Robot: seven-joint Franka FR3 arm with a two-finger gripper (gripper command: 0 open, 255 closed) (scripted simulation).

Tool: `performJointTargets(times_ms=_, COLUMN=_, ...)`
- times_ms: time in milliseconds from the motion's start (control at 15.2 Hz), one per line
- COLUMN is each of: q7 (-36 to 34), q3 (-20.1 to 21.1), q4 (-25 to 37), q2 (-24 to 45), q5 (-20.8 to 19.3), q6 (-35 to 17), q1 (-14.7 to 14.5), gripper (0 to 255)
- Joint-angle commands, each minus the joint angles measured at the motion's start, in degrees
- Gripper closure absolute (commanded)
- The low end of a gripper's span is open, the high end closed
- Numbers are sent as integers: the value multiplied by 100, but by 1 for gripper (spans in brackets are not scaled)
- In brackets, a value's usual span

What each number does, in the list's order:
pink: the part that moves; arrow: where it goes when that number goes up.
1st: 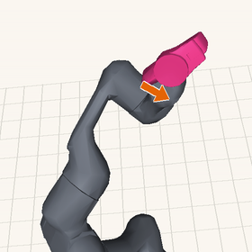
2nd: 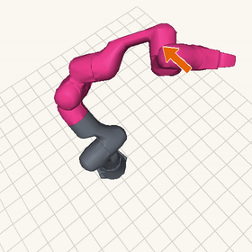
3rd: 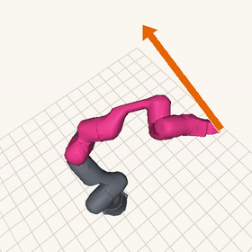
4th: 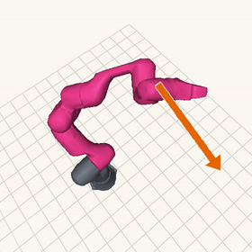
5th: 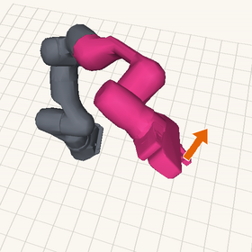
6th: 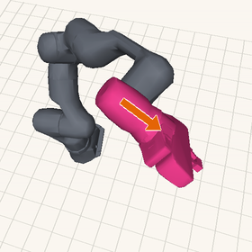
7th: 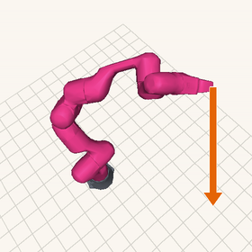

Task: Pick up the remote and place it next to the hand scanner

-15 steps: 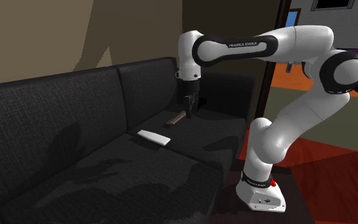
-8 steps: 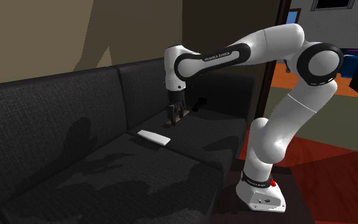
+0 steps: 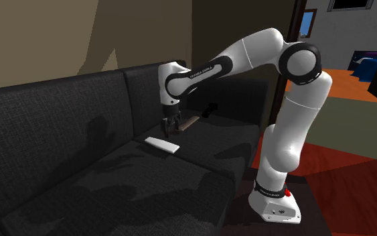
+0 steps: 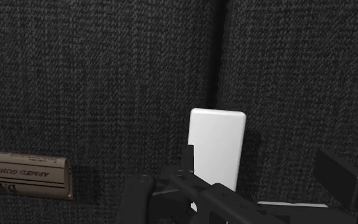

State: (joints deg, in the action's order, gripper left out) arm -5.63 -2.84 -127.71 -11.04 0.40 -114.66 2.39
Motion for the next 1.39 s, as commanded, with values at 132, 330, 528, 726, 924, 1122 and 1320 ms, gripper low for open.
performJointTargets(times_ms=132, q7=-96, q3=-45, q4=430, q2=831, q5=-63, q6=-498, q1=58, gripper=0)
performJointTargets(times_ms=330, q7=-167, q3=-84, q4=855, q2=1448, q5=-100, q6=-759, q1=98, gripper=0)
performJointTargets(times_ms=528, q7=-202, q3=-108, q4=1068, q2=1809, q5=-113, q6=-943, q1=120, gripper=0)
performJointTargets(times_ms=726, q7=-197, q3=-109, q4=963, q2=1918, q5=-106, q6=-1157, q1=123, gripper=0)
performJointTargets(times_ms=924, q7=-191, q3=-109, q4=869, q2=2036, q5=-98, q6=-1369, q1=127, gripper=0)
performJointTargets(times_ms=1122, q7=-189, q3=-109, q4=852, q2=2060, q5=-96, q6=-1410, q1=128, gripper=0)
performJointTargets(times_ms=1320, q7=-189, q3=-109, q4=852, q2=2060, q5=-96, q6=-1409, q1=128, gripper=0)
